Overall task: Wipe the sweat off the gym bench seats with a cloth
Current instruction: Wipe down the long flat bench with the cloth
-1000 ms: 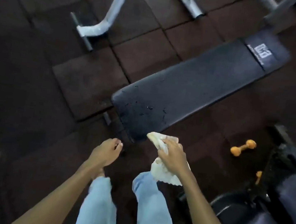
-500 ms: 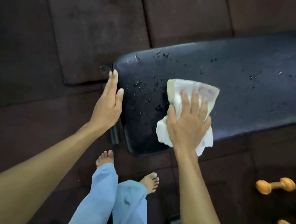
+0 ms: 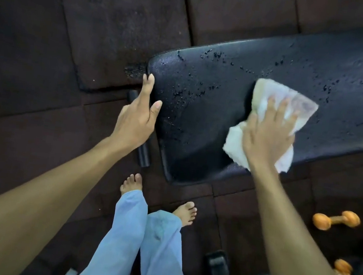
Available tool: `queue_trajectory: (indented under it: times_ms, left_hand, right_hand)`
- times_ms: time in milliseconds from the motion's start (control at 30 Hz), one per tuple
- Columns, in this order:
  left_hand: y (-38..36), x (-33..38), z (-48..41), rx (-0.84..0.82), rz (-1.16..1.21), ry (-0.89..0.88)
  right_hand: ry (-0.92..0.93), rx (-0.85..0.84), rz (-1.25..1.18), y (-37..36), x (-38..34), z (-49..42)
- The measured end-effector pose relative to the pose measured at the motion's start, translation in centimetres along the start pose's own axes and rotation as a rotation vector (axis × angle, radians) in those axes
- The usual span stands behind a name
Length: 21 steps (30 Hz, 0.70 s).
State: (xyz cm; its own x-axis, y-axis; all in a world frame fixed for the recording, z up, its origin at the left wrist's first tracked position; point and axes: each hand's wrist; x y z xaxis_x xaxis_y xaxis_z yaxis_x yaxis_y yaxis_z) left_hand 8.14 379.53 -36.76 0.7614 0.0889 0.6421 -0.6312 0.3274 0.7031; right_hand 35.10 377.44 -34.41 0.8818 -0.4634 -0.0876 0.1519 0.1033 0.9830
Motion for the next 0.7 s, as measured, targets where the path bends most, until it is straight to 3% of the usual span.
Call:
queue_trajectory:
  times_ms: [67, 133, 300, 367, 500, 567, 633, 700]
  left_hand:
    - [0.1, -0.1, 0.0, -0.007, 0.006, 0.0]
    - [0.6, -0.2, 0.0, -0.009, -0.001, -0.015]
    - [2.1, -1.1, -1.5, -0.005, -0.156, -0.123]
    - [2.6, -1.4, -2.8, -0.013, -0.192, -0.139]
    - [3.0, -2.2, -4.0, -0.07, -0.288, -0.144]
    - [3.2, -2.4, -3.9, -0.088, -0.308, -0.16]
    - [3.4, -3.0, -4.1, -0.098, -0.335, -0.187]
    - [3.7, -3.3, -4.3, -0.107, -0.318, -0.237]
  right_hand:
    - [0.072, 0.016, 0.006, -0.8, -3.8, 1.3]
    - [0.279, 0.025, 0.042, -1.7, -5.5, 5.3]
    - [0.761, -0.036, 0.131, -1.5, 1.0, 12.2]
    - [0.724, -0.051, 0.158, -1.1, 3.1, 10.1]
    - [0.244, -0.024, 0.004, -1.2, -1.4, 5.0]
    - [0.112, 0.016, -0.033, -1.7, -5.2, 5.2]
    - [0.23, 0.07, -0.007, -2.4, -7.4, 7.0]
    - [0.467, 0.089, 0.04, -3.0, -7.2, 10.0]
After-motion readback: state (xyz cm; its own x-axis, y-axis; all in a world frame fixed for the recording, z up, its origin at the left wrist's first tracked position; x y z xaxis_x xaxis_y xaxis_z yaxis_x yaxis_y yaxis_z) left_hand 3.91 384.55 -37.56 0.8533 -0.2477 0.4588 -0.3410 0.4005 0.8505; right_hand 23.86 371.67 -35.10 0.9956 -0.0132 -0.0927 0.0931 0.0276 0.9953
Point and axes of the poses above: each hand's wrist, its own z-axis away from the middle knuckle, its own y-axis out of the back of the hand, x = y × z, and after that the axes turned 1 degree about y, right-handed
